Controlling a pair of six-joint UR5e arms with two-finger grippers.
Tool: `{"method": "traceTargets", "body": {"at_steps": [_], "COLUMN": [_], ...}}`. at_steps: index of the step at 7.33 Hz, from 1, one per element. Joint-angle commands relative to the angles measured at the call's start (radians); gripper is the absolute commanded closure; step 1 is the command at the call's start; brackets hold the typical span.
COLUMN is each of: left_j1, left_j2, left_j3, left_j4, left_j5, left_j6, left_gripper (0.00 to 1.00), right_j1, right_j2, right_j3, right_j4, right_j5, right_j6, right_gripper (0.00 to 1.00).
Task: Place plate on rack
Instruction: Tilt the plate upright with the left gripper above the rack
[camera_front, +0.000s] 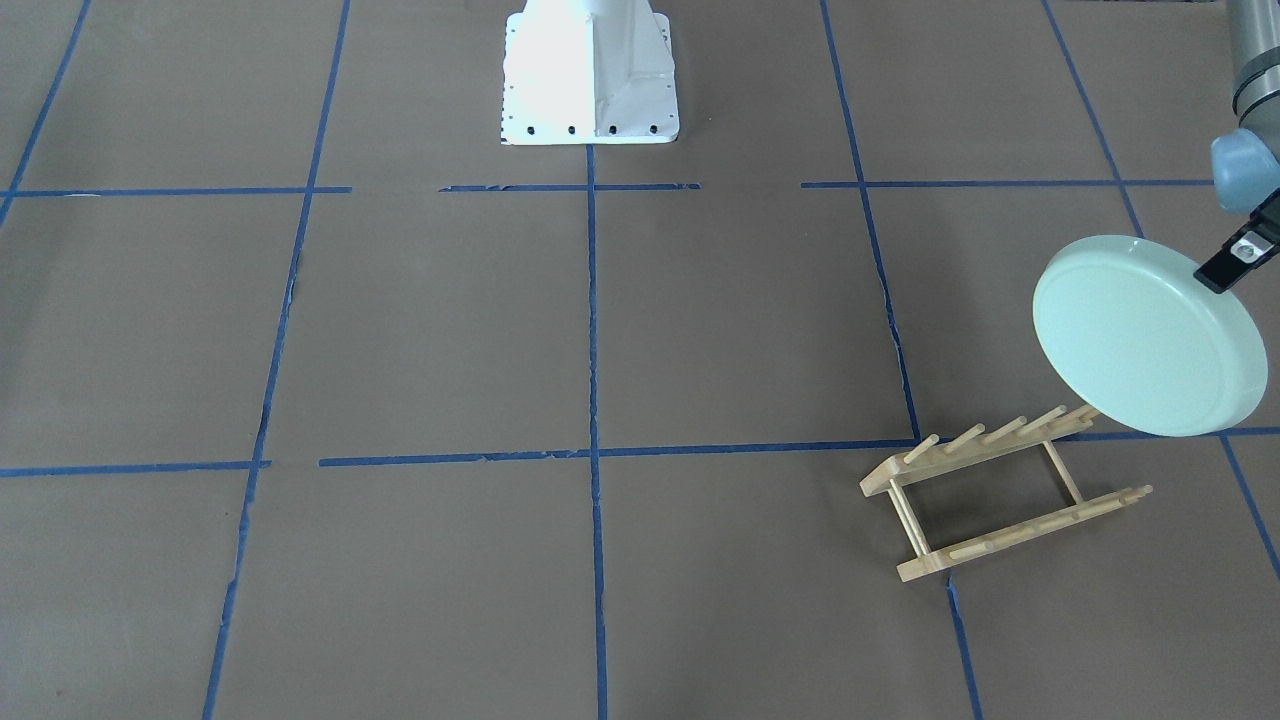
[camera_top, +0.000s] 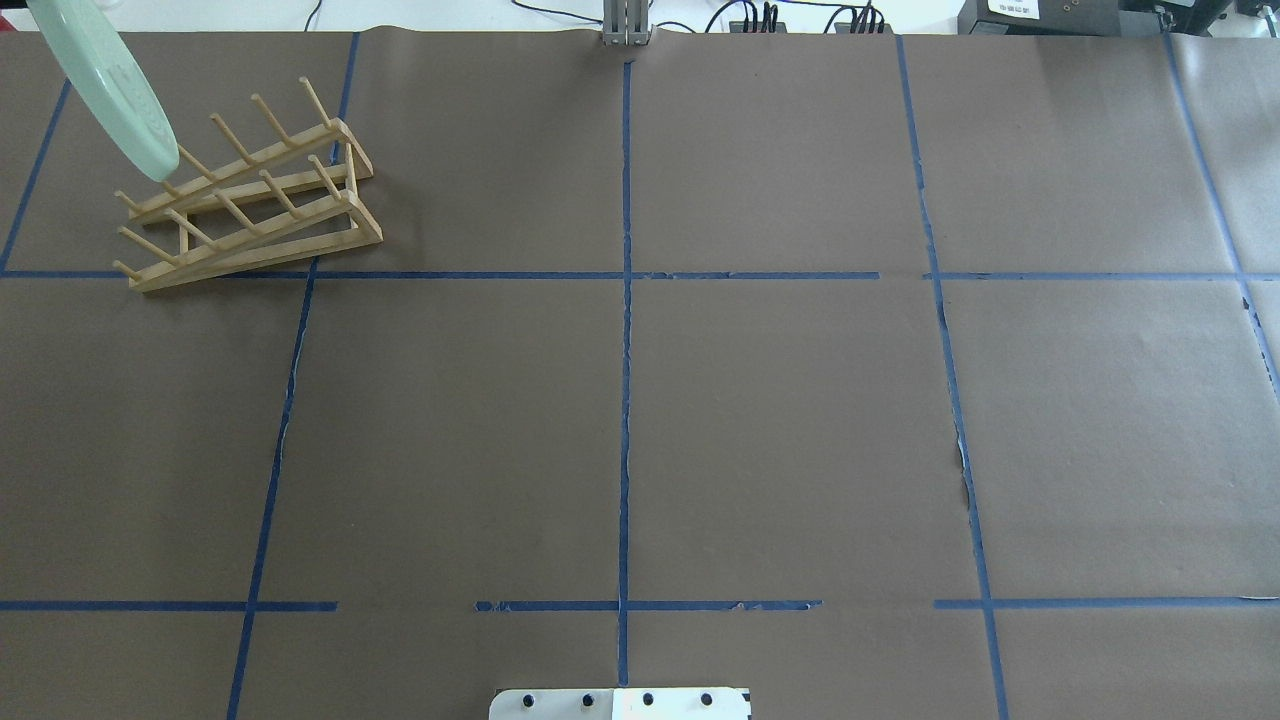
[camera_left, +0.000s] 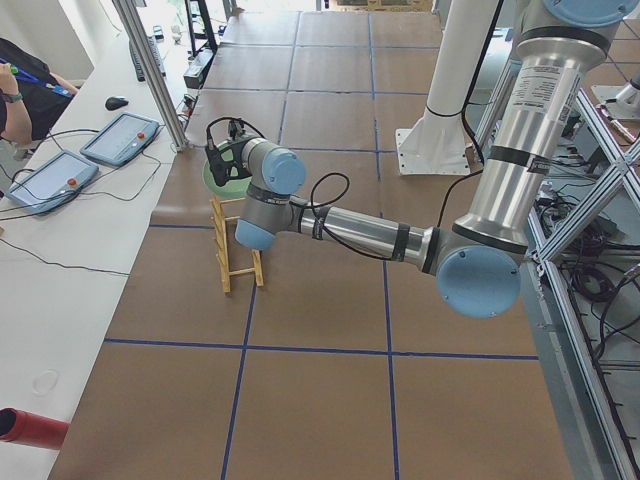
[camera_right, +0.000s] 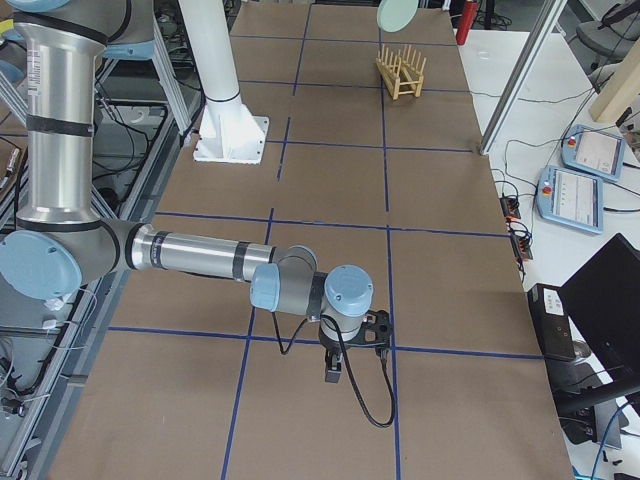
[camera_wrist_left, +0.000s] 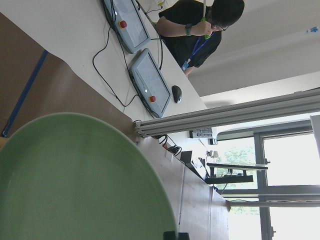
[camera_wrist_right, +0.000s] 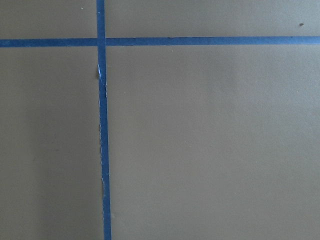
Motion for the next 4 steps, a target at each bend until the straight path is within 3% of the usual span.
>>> {"method": "traceTargets", "body": {"at_steps": [1, 2, 4], "left_j1": [0.021, 0.037, 0.049], "left_j2": [-0.006, -0.019, -0.054], "left_j3": [0.086, 0.127, 0.167], "left_j4": [-0.187, -0.25, -0.262], "left_j5": [0.091, 0.099, 0.099], "left_j6": [-0.059, -0.033, 0.113], "left_gripper": [1.0, 1.0, 1.0], "right_j1": [0.0, 0.0, 0.0], "right_j2": [0.0, 0.0, 0.0], "right_j3": [0.0, 0.0, 0.0], "right_j4": [0.001, -0.001, -0.001], "right_j5": [0.0, 0.0, 0.0], "right_j6": [0.0, 0.0, 0.0], "right_gripper": [0.0, 0.0, 0.0]}}
